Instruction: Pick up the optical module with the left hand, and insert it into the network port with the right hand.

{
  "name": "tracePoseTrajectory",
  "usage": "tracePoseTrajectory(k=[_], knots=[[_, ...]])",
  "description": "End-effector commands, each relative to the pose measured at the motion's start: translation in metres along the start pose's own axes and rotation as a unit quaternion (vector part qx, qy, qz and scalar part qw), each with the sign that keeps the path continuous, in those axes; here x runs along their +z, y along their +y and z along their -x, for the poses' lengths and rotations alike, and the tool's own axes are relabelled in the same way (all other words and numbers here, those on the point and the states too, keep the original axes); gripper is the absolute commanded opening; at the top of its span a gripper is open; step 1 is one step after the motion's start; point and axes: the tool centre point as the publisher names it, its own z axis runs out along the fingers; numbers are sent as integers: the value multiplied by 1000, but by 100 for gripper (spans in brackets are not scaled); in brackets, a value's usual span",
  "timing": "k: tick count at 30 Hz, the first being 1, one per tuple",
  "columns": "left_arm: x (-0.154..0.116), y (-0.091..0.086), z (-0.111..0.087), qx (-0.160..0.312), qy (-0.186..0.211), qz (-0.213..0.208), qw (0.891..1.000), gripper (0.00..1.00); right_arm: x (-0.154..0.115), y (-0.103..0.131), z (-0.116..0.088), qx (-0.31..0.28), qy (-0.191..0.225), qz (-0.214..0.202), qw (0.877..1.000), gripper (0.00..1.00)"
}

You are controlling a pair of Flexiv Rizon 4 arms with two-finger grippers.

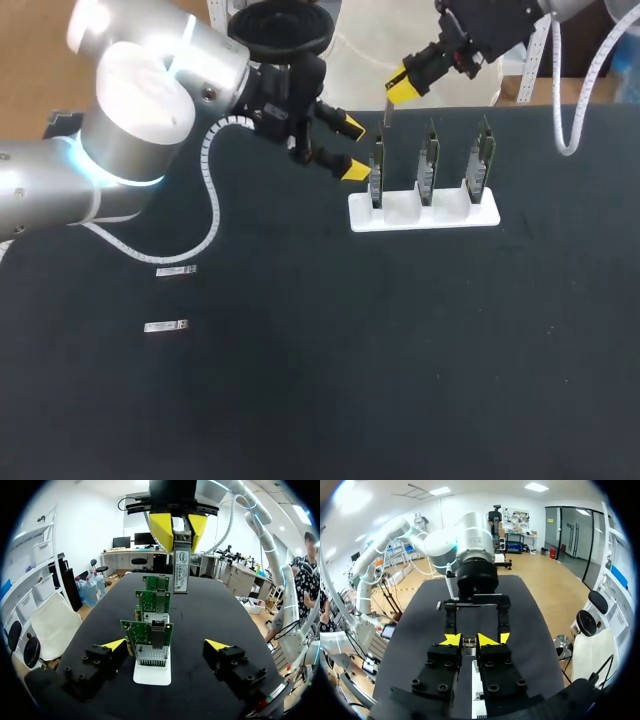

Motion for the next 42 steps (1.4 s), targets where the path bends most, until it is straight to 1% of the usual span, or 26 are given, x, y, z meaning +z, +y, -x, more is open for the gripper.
tracePoseTrajectory(k=[1,9,16,21,30,36,42], knots=[[0,0,1,0,2,1,1000,100,3,-1,4,-6,18,-2,1000,0],[0,0,1,0,2,1,1000,100,13,-7,-4,-8,37,-14,999,0],[0,0,1,0,2,1,1000,100,22,-10,-9,-9,39,-22,999,0],[0,0,1,0,2,1,1000,100,26,-15,-15,-8,42,-18,999,0],[0,0,1,0,2,1,1000,100,29,-21,-20,-14,58,-7,998,0],[0,0,1,0,2,1,1000,100,30,-23,-20,-22,61,-3,998,0],[0,0,1,0,2,1,1000,100,26,-23,-15,-29,57,2,998,0]])
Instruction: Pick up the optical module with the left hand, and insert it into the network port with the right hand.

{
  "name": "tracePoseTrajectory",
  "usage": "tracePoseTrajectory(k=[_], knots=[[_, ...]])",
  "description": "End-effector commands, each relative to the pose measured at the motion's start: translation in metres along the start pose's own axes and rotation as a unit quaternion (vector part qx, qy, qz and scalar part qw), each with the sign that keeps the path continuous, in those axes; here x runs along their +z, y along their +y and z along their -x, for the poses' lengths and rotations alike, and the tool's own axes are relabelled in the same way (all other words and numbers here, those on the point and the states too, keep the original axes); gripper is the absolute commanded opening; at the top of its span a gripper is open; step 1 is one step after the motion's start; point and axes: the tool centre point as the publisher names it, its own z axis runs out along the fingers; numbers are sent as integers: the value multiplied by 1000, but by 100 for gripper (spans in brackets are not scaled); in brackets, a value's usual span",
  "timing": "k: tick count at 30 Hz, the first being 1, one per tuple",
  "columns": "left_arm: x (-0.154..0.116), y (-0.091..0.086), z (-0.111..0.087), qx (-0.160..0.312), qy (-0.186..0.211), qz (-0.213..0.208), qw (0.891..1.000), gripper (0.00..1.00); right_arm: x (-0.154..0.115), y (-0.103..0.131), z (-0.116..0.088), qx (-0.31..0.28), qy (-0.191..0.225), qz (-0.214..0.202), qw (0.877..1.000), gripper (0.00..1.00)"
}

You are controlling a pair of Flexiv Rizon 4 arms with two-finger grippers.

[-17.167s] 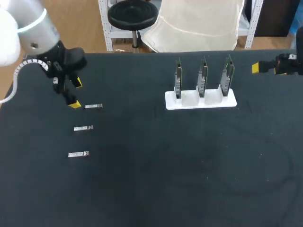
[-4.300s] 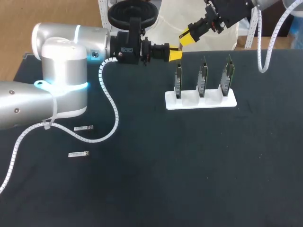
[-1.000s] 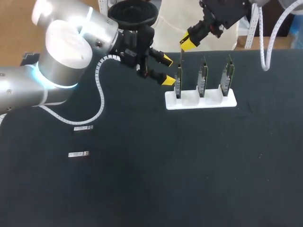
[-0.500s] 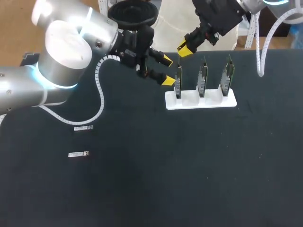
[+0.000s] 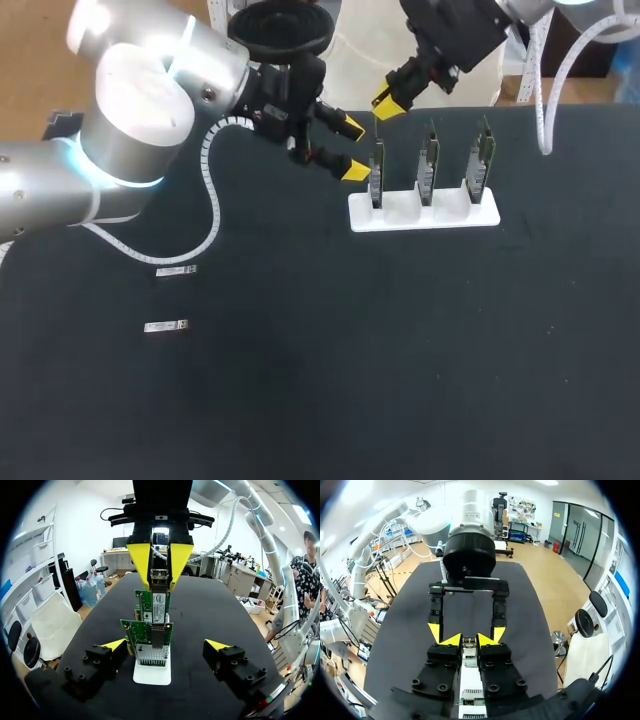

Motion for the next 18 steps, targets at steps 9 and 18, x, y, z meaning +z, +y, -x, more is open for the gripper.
tracePoseTrajectory(k=[9,18], knots=[[1,1,1,-1,3,0,1000,100,-1,-5,-1,4,-2,9,1000,0],[1,1,1,-1,3,0,1000,100,4,0,-4,10,0,10,1000,0]])
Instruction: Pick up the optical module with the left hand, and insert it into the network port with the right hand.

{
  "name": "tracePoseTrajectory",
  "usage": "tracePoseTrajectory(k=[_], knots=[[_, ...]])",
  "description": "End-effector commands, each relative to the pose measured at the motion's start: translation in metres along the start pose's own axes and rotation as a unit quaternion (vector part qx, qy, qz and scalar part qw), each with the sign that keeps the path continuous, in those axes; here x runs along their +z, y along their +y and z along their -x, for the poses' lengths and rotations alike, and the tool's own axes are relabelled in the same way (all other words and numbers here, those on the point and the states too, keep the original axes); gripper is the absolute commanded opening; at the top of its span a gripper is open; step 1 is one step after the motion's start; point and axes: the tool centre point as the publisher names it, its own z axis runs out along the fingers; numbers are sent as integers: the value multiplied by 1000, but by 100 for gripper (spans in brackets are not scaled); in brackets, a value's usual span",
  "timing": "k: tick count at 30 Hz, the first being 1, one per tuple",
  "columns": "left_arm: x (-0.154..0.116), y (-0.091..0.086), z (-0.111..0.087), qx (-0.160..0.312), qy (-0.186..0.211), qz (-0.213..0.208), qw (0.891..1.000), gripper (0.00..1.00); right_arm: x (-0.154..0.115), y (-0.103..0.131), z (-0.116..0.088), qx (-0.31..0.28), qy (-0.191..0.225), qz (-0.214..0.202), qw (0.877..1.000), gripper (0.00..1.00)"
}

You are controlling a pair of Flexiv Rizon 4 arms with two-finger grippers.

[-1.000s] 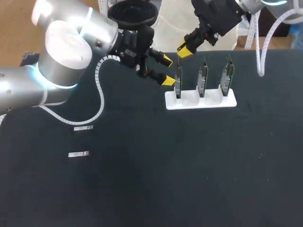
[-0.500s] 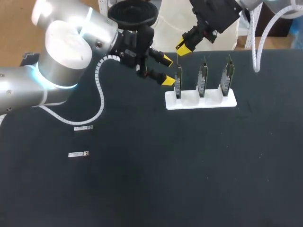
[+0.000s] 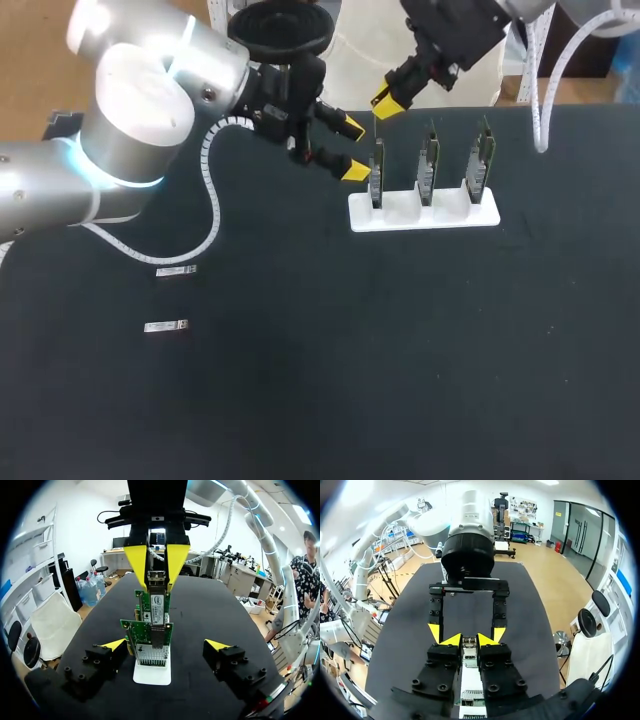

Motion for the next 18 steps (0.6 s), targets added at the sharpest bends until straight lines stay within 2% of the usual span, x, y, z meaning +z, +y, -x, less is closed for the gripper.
tracePoseTrajectory(k=[1,18], knots=[[1,1,1,-1,3,0,1000,100,2,2,-1,2,0,-3,1000,0],[1,1,1,-1,3,0,1000,100,6,2,-9,13,-2,-3,1000,0]])
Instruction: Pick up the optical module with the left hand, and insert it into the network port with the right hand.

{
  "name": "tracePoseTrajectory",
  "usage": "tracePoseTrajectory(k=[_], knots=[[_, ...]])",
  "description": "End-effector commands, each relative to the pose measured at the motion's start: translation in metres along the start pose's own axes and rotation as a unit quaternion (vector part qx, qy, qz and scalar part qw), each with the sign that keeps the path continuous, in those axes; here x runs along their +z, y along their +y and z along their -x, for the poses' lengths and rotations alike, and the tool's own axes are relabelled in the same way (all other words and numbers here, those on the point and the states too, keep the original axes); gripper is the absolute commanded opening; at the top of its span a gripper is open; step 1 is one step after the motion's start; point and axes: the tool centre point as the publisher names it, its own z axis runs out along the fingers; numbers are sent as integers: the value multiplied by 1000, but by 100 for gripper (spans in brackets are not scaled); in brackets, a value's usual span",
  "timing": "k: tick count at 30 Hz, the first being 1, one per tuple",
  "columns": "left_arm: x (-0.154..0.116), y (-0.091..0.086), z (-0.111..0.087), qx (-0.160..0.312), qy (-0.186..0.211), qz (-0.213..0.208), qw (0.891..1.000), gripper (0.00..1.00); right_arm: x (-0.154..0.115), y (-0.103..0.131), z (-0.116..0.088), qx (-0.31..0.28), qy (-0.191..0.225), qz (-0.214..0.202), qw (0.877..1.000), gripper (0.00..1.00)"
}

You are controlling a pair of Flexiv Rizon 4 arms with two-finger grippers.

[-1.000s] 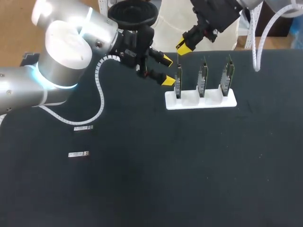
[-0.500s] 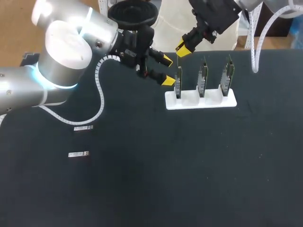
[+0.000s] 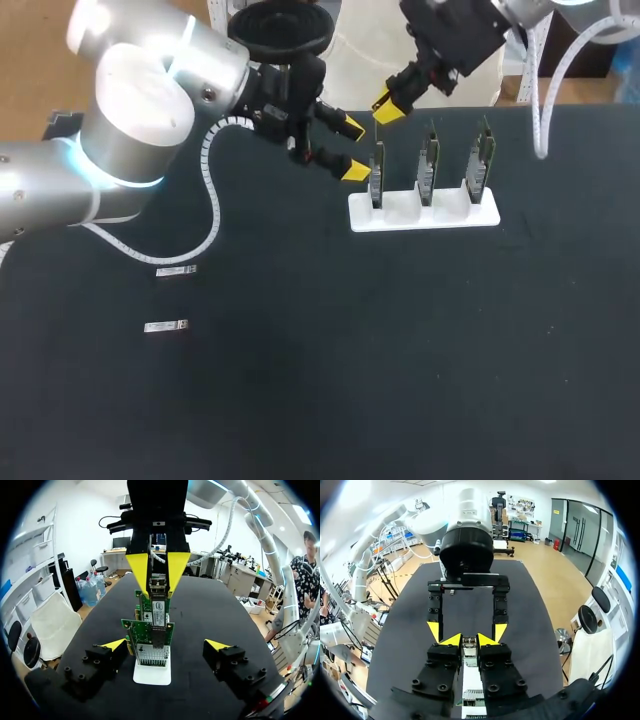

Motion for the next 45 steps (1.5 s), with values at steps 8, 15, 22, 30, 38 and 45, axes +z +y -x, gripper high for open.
tracePoseTrajectory(k=[8,15,22,30,38,45], knots=[[1,1,1,-1,3,0,1000,100,2,-1,-3,8,-7,-5,1000,100],[1,1,1,-1,3,0,1000,100,-7,2,4,9,-26,-4,1000,100],[1,1,1,-1,3,0,1000,100,-18,4,10,7,-56,6,998,100],[1,1,1,-1,3,0,1000,100,-14,5,11,4,-54,6,998,0],[1,1,1,-1,3,0,1000,100,-5,2,7,13,-49,4,999,0],[1,1,1,-1,3,0,1000,100,-2,0,6,15,-47,5,999,0]])
